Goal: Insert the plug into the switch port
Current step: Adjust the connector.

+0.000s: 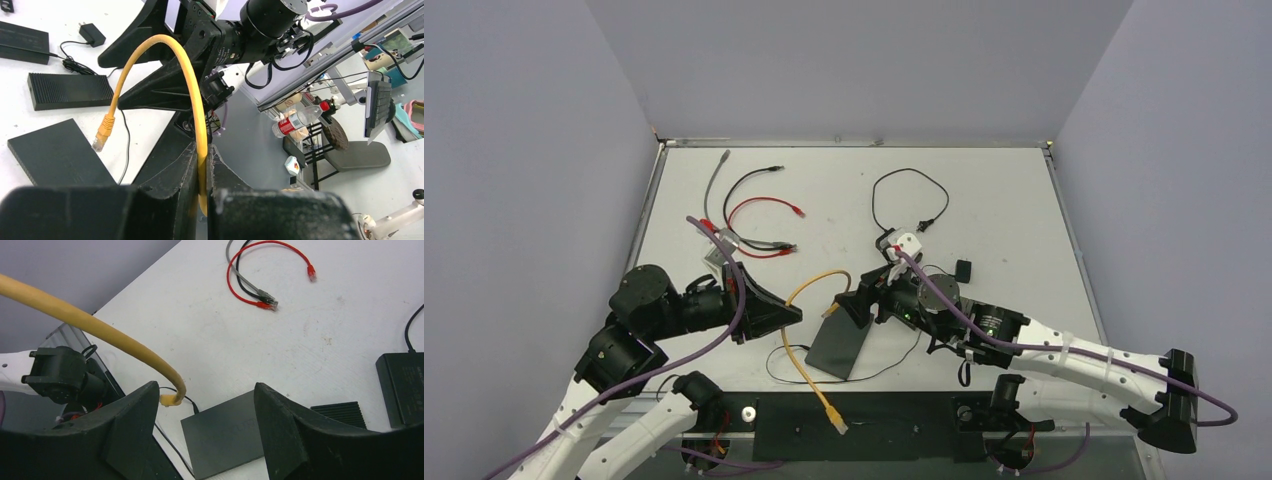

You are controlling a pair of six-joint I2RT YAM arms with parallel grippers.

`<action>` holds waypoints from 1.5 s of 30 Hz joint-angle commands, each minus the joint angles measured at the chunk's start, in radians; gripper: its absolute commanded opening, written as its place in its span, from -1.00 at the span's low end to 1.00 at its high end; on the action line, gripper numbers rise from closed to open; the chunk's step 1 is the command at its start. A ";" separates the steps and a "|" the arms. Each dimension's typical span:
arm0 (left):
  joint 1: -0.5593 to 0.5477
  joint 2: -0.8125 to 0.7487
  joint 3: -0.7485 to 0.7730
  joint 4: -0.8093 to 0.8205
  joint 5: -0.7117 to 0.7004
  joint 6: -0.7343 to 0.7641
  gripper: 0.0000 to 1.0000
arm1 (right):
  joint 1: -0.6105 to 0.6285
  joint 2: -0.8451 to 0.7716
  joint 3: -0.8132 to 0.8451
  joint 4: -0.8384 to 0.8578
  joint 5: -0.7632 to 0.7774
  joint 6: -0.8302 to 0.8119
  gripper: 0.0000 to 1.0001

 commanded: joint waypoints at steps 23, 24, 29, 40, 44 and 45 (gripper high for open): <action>-0.006 0.100 -0.047 -0.042 -0.101 0.017 -0.12 | 0.010 0.012 -0.039 0.157 0.014 0.085 -1.00; -0.005 0.112 -0.046 -0.043 -0.113 0.022 -0.07 | 0.003 -0.004 -0.044 0.148 0.022 0.107 -1.00; -0.004 0.160 -0.020 -0.055 -0.154 0.064 0.16 | -0.088 -0.089 -0.099 0.092 0.032 0.192 -1.00; -0.003 0.212 0.043 -0.187 -0.386 0.182 0.18 | -0.311 -0.082 -0.093 -0.140 -0.039 0.352 -1.00; -0.003 0.161 -0.017 -0.156 -0.365 0.180 0.18 | -0.384 -0.047 -0.104 -0.142 -0.100 0.406 -1.00; -0.002 0.144 -0.027 -0.152 -0.335 0.180 0.18 | -0.411 -0.028 -0.103 -0.142 -0.111 0.421 -1.00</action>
